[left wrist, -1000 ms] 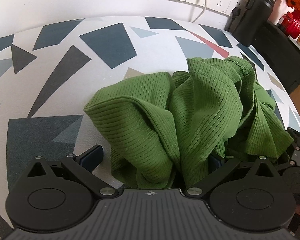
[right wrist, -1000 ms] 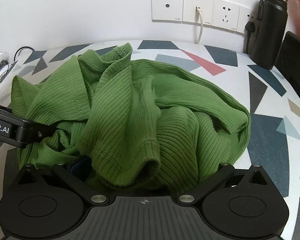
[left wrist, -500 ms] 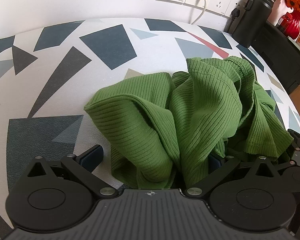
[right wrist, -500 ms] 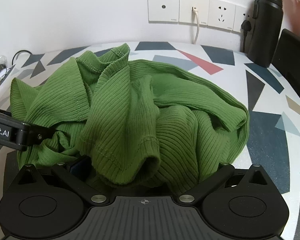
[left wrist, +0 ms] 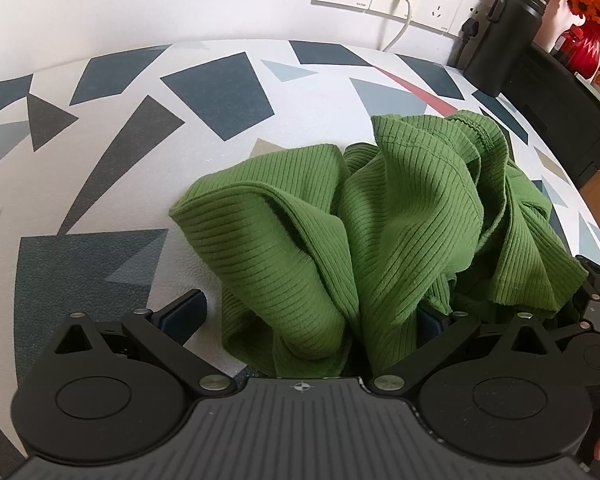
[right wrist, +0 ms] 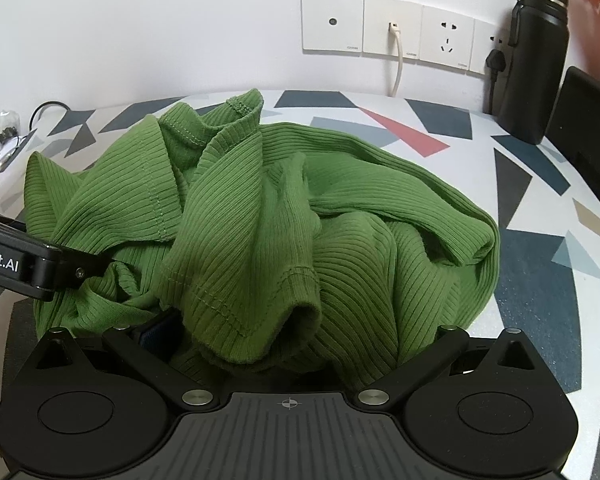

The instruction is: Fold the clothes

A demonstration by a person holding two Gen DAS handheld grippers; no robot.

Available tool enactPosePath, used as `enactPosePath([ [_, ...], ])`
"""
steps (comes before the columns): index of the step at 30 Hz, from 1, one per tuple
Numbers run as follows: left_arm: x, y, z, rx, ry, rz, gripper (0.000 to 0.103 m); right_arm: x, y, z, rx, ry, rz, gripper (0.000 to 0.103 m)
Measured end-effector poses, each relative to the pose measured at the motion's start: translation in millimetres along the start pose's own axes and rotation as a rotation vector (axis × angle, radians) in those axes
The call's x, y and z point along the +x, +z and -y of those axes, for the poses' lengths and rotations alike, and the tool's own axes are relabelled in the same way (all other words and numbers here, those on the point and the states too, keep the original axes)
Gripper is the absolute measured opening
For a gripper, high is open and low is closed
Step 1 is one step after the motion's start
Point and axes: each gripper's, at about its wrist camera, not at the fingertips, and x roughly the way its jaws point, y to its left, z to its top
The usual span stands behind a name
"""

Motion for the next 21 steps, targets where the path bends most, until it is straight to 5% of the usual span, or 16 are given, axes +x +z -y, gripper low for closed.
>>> enactPosePath([
  [21, -1.1, -7.7, 2.6, 0.031, 0.002, 0.032, 0.103, 0.7, 2.1, -0.2, 0.008, -0.007, -0.016, 0.102],
])
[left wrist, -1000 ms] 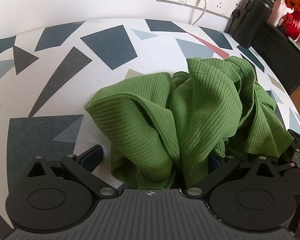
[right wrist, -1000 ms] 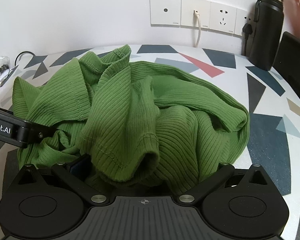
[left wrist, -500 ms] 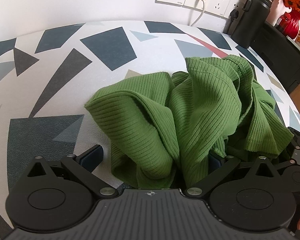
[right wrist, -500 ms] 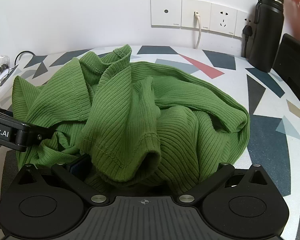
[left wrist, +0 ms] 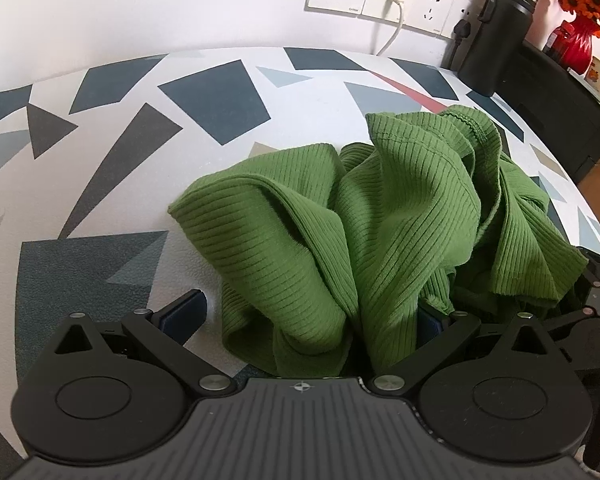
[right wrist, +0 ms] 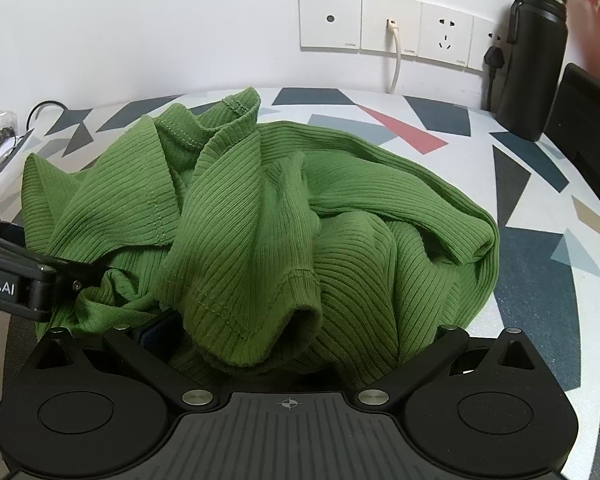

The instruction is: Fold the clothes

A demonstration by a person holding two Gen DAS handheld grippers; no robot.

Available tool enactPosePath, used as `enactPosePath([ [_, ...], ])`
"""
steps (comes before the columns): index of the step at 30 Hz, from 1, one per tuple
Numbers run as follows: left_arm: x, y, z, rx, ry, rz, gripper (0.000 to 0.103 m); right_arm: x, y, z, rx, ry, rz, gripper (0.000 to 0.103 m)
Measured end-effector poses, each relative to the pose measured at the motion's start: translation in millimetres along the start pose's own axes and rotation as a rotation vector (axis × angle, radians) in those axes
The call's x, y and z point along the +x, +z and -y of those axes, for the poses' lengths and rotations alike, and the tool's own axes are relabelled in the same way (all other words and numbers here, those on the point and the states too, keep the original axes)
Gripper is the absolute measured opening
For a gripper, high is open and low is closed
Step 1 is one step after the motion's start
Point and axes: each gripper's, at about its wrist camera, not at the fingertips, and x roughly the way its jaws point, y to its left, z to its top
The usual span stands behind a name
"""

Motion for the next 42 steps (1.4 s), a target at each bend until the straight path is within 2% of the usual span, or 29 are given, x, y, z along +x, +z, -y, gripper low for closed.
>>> enactPosePath([
  [13, -0.7, 0.4, -5.1, 0.027, -0.040, -0.015, 0.103, 0.3, 2.1, 0.4, -0.006, 0.002, -0.013, 0.102],
  [20, 0.3, 0.5, -2.3, 0.034, -0.027, -0.019, 0.103, 0.2, 7.0, 4.1, 0.022, 0.019, -0.039, 0.102],
  [24, -0.1, 1.5, -5.3, 0.033, -0.043, -0.027, 0.103, -0.5, 11.5, 3.5, -0.014, 0.023, -0.083, 0.102],
  [28, -1.0, 4.0, -10.5, 0.032, -0.073, -0.043, 0.102, -12.7, 14.5, 14.4, -0.027, 0.017, -0.042, 0.102],
  [32, -3.5, 4.5, -17.7, 0.005, -0.086, -0.049, 0.102, -31.0, 18.9, 37.5, 0.017, -0.053, 0.039, 0.102],
  [33, -4.1, 4.3, -19.4, -0.001, -0.086, -0.049, 0.102, -34.6, 20.7, 45.9, 0.049, -0.098, 0.056, 0.102],
  [38, -7.9, 3.7, -27.6, -0.040, -0.084, -0.055, 0.102, -43.2, 26.8, 80.4, 0.182, -0.165, 0.050, 0.102],
  [42, -13.6, 2.5, -36.2, -0.114, -0.088, -0.066, 0.102, -53.6, 31.4, 71.9, 0.104, -0.197, 0.105, 0.102],
])
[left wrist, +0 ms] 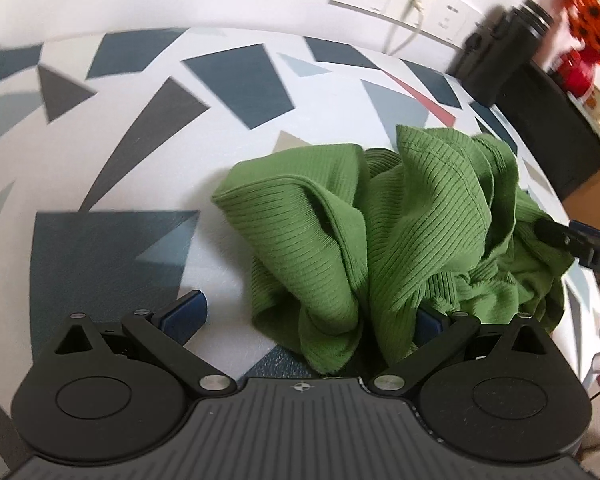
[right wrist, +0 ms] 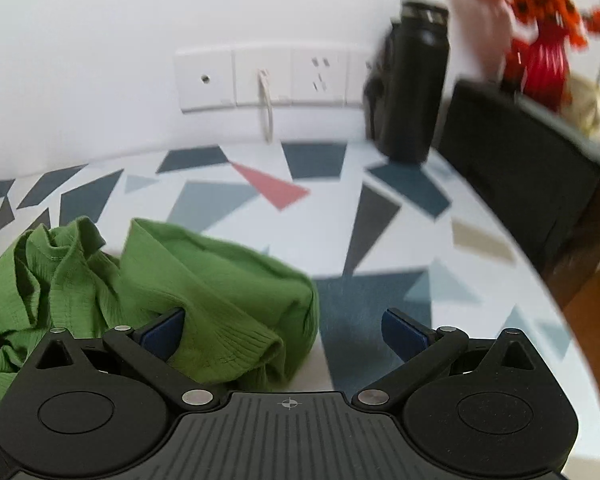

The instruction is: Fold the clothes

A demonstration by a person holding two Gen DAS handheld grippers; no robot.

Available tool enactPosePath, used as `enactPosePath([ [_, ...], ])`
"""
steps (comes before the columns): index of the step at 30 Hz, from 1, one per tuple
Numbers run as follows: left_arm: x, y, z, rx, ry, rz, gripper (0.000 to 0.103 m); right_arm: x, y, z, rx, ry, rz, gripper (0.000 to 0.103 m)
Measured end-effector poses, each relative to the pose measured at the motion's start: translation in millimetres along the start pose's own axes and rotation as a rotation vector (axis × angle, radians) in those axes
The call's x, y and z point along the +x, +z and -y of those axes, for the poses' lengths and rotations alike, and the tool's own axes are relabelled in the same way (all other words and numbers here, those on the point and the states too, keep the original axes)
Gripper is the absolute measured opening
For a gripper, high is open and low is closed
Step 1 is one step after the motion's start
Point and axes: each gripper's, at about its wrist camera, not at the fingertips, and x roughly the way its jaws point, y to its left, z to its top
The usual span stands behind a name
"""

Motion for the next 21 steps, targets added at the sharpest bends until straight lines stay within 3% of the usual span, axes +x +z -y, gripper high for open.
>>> enactPosePath([
  [4, -13.2, -4.4, -7.1, -0.034, 0.018, 0.033, 0.102, -1.3, 5.3, -6.9, 0.004, 0.047, 0.013, 0.102],
  [11, -23.4, -10.3, 6.4, 0.110, 0.101, 0.089, 0.102, 14.1, -1.6, -25.7, -0.082, 0.049, -0.063, 0.102],
  [21, -17.0, -14.0, 2.1, 0.056, 0.072, 0.060, 0.102, 26.4, -11.4, -34.5, -0.110, 0.078, -0.148, 0.102],
])
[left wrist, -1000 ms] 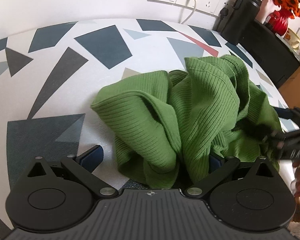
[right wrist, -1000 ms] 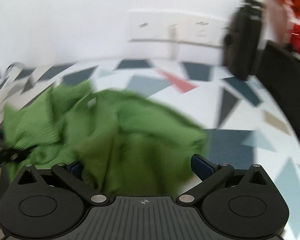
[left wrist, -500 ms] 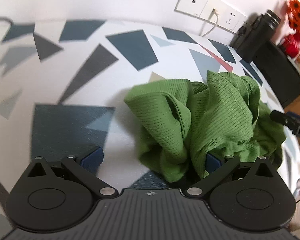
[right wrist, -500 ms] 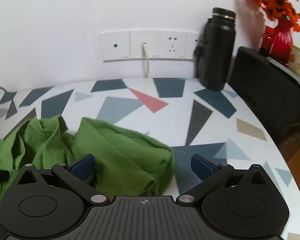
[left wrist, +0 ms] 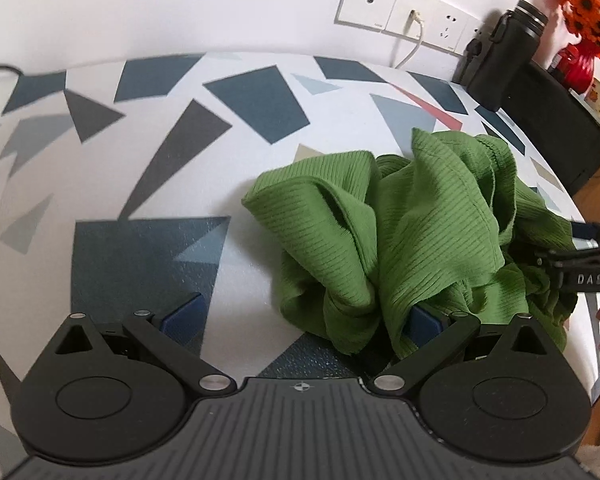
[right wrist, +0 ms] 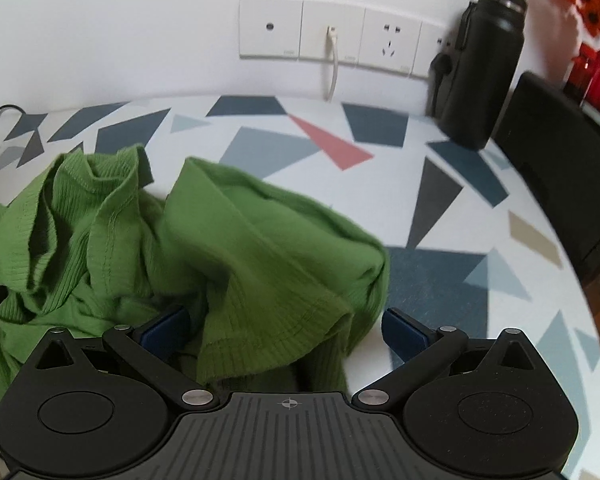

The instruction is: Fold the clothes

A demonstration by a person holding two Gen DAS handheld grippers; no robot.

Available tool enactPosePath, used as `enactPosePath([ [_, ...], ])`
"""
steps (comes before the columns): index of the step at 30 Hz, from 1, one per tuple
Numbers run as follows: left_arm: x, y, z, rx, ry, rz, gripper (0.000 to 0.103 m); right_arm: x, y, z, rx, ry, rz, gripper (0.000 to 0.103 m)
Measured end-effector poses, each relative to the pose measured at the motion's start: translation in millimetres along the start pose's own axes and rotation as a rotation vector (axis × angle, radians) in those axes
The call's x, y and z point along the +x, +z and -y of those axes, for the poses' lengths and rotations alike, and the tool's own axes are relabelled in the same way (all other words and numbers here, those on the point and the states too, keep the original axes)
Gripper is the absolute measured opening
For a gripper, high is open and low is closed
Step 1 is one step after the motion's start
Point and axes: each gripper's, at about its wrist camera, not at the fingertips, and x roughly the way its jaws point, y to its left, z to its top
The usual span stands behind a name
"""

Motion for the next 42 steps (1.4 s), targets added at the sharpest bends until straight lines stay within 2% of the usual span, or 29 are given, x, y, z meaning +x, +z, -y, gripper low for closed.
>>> enactPosePath([
  [11, 8.6, -5.8, -4.1, -0.038, -0.013, -0.023, 0.102, 11.0, -9.4, 11.0, 0.094, 0.047, -0.074, 0.102],
  [19, 9.1, -13.1, 1.9, 0.003, 0.011, 0.037, 0.103, 15.2, -5.6, 0.2, -0.024, 0.024, -0.040, 0.102],
  [23, 11.0, -15.6, 2.9, 0.040, 0.011, 0.077, 0.103, 27.2, 3.8, 3.6, -0.027, 0.054, -0.039, 0.102],
  [27, 17.2, -13.1, 0.6, 0.057, 0.003, 0.146, 0.103, 47.3, 17.8, 7.5, -0.026, 0.148, 0.001, 0.102],
  [33, 26.4, -14.6, -5.1, 0.040, 0.011, 0.276, 0.103, 66.4, 31.7, 0.7, -0.044, 0.163, 0.096, 0.102],
  [37, 25.3, -16.7, -5.0, 0.034, 0.011, 0.288, 0.103, 67.3, 24.1, 3.4, -0.068, 0.187, 0.166, 0.102],
  [42, 24.7, -18.6, -6.2, 0.024, 0.008, 0.300, 0.103, 66.0, 21.8, 4.5, -0.057, 0.183, 0.179, 0.102],
])
